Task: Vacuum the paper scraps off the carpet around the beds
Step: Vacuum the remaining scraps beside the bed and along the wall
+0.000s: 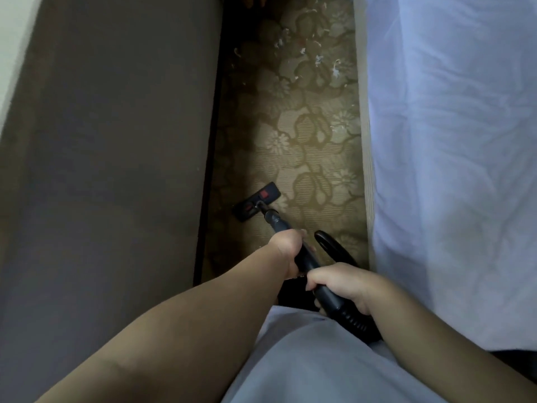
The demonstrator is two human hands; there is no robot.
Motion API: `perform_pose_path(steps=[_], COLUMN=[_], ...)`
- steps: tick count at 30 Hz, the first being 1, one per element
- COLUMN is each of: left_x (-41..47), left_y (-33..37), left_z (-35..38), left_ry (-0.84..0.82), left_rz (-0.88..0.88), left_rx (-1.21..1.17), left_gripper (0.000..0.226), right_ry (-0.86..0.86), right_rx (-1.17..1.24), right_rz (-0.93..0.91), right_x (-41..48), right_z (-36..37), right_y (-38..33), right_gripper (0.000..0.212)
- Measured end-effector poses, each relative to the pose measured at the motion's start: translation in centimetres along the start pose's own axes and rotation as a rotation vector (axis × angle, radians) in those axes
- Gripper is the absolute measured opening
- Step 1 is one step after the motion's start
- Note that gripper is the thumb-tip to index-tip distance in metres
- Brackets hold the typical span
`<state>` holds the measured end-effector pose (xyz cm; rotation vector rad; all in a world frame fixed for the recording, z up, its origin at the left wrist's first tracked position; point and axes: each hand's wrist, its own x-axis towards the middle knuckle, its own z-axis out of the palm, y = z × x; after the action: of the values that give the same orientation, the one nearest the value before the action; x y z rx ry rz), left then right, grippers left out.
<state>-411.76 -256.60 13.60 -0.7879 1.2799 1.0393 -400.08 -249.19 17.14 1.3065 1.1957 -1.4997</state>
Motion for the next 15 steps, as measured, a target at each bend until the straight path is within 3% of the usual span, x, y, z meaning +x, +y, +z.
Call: perform_pose_path(steps=[3, 7, 10, 15], left_x=[-0.7, -2.1, -3.3, -2.9], left_y=[-1.3, -3.1, -3.9, -2.9], left_z=[-3.2, -8.0, -9.4, -12.2], left_ry=[-0.008, 0.015, 0.023, 0.103], left_rz=[0.013, 0.162, 0.240, 0.275], left_rx=[0.032, 0.146, 0.235, 0.291], left_gripper=[0.023, 0.025, 0.032, 0.057], right_ry=[0.033, 0.085, 0.050, 0.016], right_rx=[0.047, 0.028, 0.098, 0.119], right_rz=[-0.032, -0.153, -0.185, -0.192], right_x=[-0.8, -2.1, -3.7, -3.4], right_z=[3.9, 9.5, 11.1, 14.1], right_y=[1.1, 2.6, 3.3, 2.2], right_gripper=[0.037, 0.043, 0.023, 0.021])
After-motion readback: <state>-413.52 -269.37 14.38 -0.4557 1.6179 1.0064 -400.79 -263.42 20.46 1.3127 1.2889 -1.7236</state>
